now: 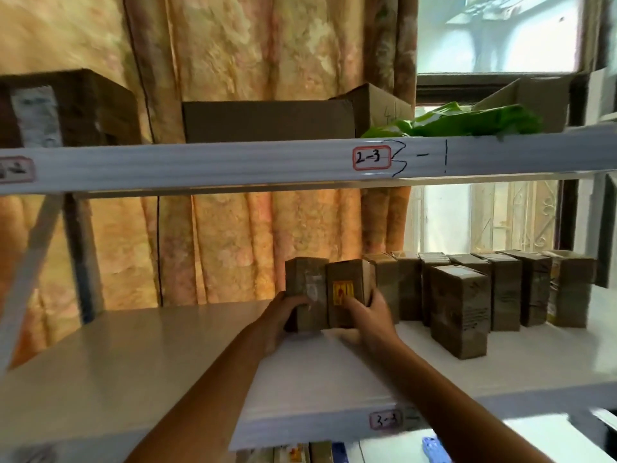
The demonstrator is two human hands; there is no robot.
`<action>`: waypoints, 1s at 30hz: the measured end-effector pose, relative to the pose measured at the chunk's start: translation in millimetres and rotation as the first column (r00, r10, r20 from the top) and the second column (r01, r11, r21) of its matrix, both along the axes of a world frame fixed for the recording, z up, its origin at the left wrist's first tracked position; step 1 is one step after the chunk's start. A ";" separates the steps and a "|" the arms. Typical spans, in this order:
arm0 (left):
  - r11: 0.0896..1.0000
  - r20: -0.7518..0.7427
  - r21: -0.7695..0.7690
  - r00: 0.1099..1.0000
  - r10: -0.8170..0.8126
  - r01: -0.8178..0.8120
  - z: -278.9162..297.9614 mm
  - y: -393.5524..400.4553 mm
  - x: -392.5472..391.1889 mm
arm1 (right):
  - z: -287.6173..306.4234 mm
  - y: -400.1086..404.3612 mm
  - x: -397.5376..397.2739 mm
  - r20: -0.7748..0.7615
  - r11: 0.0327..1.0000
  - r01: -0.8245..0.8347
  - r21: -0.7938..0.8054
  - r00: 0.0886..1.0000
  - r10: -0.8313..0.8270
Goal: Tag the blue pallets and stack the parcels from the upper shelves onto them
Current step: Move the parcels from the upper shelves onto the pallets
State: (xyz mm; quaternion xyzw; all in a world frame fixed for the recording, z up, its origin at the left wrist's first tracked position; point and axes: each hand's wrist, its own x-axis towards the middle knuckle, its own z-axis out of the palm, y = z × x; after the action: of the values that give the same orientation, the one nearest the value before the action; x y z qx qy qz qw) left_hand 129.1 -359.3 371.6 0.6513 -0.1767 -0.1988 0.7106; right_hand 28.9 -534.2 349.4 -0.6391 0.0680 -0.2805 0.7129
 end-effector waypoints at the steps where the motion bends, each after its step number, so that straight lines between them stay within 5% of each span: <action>1: 1.000 -0.031 -0.011 1.000 0.006 -0.006 2.5 12.8 -7.7 | 3.2 2.1 -6.9 -0.001 0.999 -0.035 -0.018 0.999 0.035; 4: 0.998 -0.082 -0.068 0.997 0.003 -0.009 4.5 50.1 -30.6 | 9.1 17.4 -30.7 -0.004 0.985 -0.121 -0.122 0.993 0.121; 15: 0.954 0.027 -0.298 1.000 0.004 0.004 -32.7 153.5 -162.5 | -22.3 133.0 -156.8 -0.046 0.976 -0.208 -0.070 0.978 0.205; 23: 0.894 -0.242 -0.444 0.954 -0.176 0.052 -83.0 208.1 -268.7 | -72.8 156.5 -245.0 -0.190 0.951 -0.308 0.003 0.934 0.303; 26: 0.920 -0.276 -0.392 0.949 -0.151 0.032 -116.0 209.8 -308.3 | -100.8 157.1 -277.0 -0.278 0.936 -0.352 0.012 0.898 0.341; 30: 0.887 -0.465 -0.461 0.854 -0.232 -0.010 -164.9 197.1 -356.3 | -145.5 154.9 -314.9 -0.379 0.956 -0.293 0.025 0.882 0.280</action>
State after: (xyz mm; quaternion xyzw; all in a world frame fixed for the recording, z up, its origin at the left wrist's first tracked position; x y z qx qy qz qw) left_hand -227.2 -162.2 206.7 0.3830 -0.0624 -0.3589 0.8489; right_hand -285.9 -379.3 203.9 -0.6958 0.1045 -0.0446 0.7092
